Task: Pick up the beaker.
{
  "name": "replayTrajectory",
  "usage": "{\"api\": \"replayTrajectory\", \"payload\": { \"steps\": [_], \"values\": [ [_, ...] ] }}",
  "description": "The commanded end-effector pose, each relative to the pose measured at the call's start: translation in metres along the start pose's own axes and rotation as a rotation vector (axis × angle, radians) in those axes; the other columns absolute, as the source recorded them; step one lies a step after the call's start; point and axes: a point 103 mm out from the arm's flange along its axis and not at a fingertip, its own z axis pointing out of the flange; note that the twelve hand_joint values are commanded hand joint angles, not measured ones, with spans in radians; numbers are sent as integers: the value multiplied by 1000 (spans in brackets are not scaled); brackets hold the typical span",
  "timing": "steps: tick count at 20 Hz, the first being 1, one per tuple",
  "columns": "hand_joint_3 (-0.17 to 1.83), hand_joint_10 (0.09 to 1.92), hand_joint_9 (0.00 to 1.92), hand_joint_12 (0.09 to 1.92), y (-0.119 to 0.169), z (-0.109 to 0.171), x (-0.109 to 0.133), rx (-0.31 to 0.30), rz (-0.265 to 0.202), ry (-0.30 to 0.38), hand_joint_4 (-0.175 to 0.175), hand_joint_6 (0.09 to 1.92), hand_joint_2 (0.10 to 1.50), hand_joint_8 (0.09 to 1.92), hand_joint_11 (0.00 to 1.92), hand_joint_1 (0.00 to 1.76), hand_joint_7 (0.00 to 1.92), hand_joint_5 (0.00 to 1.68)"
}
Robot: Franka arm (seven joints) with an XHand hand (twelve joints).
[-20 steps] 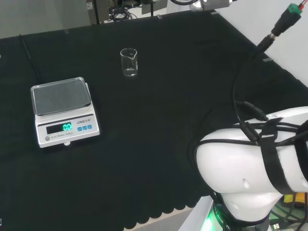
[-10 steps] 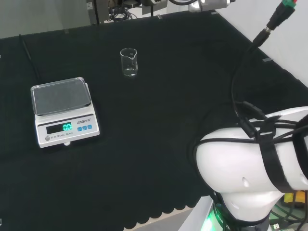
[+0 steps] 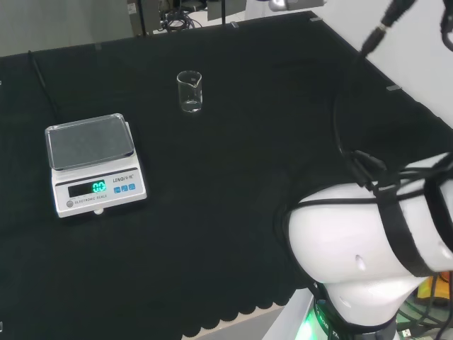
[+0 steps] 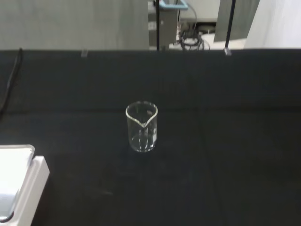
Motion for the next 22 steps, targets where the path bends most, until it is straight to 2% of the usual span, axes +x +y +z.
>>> {"api": "replayTrajectory", "payload": {
  "steps": [1, 10, 16, 22],
  "values": [
    [207, 813, 169, 1318, 104, 71, -6, 95, -7, 21, 1, 87, 725, 686, 0, 499, 17, 140],
    [203, 814, 165, 1312, 175, 125, -7, 130, -25, 72, 3, 87, 726, 682, 0, 501, 15, 127],
    [201, 816, 163, 1308, 221, 170, 6, 180, -47, 68, 4, 87, 726, 679, 0, 507, 13, 109],
    [199, 817, 159, 1304, 255, 197, 17, 206, -64, 59, 6, 87, 727, 676, 0, 510, 6, 98]
  ]
}}
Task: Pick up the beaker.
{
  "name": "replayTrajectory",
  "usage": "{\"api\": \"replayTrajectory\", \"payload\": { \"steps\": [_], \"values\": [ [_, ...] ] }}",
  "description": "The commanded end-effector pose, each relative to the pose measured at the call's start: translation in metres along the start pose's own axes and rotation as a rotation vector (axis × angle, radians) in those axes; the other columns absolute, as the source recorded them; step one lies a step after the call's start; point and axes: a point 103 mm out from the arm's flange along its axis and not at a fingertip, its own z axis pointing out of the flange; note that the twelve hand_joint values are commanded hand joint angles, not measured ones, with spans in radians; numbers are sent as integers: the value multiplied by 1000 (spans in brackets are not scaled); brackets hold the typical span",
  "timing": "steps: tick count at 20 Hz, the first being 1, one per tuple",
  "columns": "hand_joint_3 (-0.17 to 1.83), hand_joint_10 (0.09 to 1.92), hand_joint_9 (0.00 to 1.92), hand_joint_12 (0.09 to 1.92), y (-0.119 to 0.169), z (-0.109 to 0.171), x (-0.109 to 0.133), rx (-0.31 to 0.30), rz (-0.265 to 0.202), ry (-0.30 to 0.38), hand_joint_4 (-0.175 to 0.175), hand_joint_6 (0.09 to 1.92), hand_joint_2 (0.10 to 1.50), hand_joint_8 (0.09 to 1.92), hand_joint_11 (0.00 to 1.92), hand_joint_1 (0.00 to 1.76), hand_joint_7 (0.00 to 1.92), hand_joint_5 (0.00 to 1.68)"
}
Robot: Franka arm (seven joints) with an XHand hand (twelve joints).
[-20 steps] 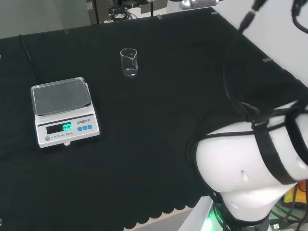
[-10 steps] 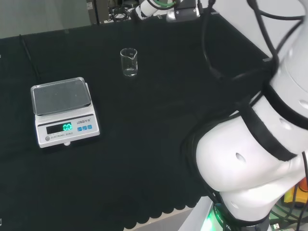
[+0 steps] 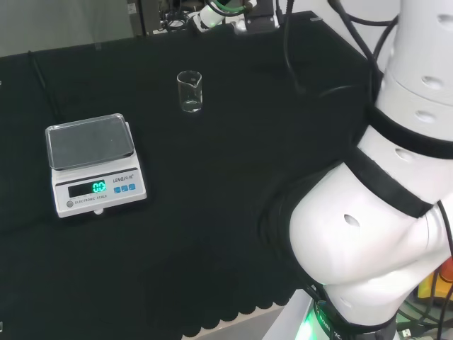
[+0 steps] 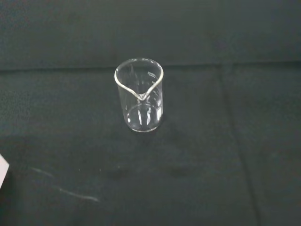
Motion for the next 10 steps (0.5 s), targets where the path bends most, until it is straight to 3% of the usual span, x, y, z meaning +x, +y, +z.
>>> {"api": "replayTrajectory", "payload": {
  "steps": [1, 10],
  "values": [
    [198, 817, 159, 1304, 98, 59, 18, 41, -49, 28, 6, 87, 728, 675, 0, 511, 6, 97],
    [196, 818, 155, 1298, 127, 92, 18, 97, -42, 44, 7, 87, 729, 674, 0, 514, 3, 93]
  ]
}}
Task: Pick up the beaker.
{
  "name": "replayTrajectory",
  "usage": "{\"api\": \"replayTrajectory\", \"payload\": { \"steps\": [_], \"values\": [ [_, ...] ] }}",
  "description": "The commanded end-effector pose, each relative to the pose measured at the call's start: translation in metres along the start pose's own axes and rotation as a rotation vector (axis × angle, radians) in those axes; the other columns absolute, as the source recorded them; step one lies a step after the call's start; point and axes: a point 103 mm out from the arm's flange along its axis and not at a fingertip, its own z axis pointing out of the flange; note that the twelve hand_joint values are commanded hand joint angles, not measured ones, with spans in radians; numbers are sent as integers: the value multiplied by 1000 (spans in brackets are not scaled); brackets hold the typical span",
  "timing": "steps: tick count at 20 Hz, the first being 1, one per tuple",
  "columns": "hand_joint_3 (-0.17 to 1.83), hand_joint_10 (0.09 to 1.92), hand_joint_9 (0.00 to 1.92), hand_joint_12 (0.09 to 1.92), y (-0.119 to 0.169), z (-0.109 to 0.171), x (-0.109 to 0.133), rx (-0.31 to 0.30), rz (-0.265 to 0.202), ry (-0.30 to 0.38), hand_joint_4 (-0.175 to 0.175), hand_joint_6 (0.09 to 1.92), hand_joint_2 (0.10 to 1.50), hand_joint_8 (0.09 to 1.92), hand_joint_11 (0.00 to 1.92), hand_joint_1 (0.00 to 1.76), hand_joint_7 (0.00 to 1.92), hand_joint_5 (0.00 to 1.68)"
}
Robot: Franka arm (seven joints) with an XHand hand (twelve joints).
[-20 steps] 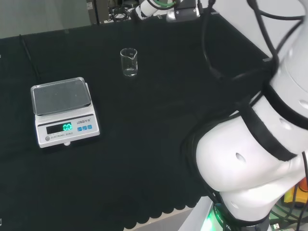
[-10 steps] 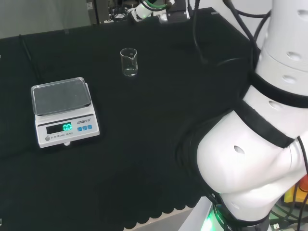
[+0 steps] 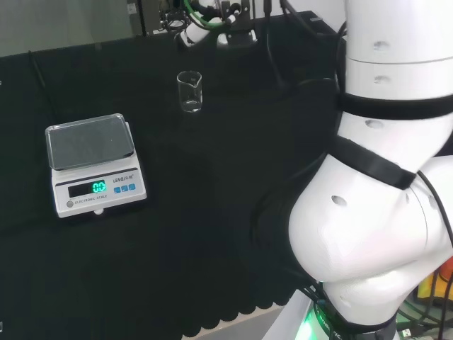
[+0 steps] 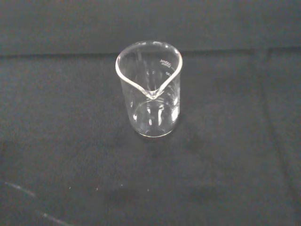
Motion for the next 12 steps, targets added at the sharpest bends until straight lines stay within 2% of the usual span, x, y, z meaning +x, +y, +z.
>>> {"api": "replayTrajectory", "payload": {
  "steps": [1, 12],
  "values": [
    [196, 819, 155, 1298, 37, 35, 6, 45, -16, 28, 7, 87, 729, 674, 0, 514, 3, 93],
    [193, 821, 152, 1294, 63, 76, 4, 107, -4, 35, 8, 87, 731, 673, 0, 516, 1, 93]
  ]
}}
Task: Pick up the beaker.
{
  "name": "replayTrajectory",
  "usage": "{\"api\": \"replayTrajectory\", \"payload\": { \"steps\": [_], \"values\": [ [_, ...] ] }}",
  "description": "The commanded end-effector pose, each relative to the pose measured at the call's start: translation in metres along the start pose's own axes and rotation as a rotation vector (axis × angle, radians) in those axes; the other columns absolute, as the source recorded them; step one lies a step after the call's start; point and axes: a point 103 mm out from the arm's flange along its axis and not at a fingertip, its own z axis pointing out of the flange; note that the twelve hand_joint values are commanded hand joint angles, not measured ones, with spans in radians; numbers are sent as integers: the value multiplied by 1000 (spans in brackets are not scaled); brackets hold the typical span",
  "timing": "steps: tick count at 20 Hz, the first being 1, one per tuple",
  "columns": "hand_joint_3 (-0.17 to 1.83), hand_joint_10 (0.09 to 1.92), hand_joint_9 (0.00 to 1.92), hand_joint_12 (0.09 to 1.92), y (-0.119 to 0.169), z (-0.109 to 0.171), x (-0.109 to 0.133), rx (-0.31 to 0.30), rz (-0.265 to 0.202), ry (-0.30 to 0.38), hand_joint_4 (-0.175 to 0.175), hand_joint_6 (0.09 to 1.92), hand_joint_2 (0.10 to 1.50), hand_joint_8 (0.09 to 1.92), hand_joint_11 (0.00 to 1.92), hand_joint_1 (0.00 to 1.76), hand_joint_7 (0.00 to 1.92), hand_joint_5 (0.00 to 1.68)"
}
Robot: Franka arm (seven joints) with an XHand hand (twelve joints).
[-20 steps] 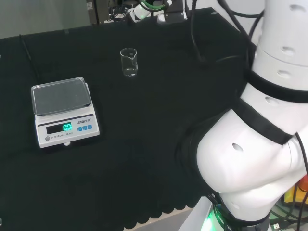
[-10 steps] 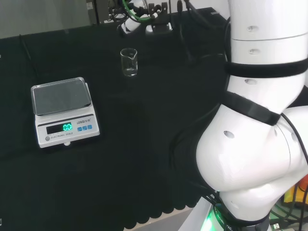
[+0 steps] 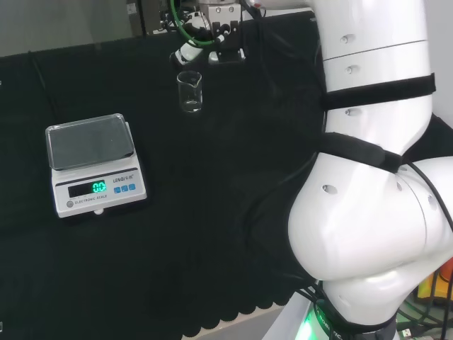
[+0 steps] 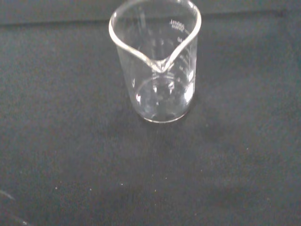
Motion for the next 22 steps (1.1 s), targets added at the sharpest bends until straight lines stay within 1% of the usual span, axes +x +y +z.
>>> {"api": "replayTrajectory", "payload": {
  "steps": [1, 6, 15, 22],
  "values": [
    [193, 821, 152, 1293, 15, 24, 1, 45, 5, 13, 8, 87, 731, 673, 0, 516, 1, 93],
    [192, 822, 151, 1292, 23, 38, 2, 64, 2, 7, 8, 87, 732, 671, 0, 517, 0, 93],
    [190, 823, 150, 1290, 40, 50, 0, 83, 6, -12, 10, 87, 733, 661, 0, 516, 0, 91],
    [189, 824, 149, 1289, 54, 68, -2, 111, 14, -22, 10, 87, 735, 658, 0, 516, 0, 91]
  ]
}}
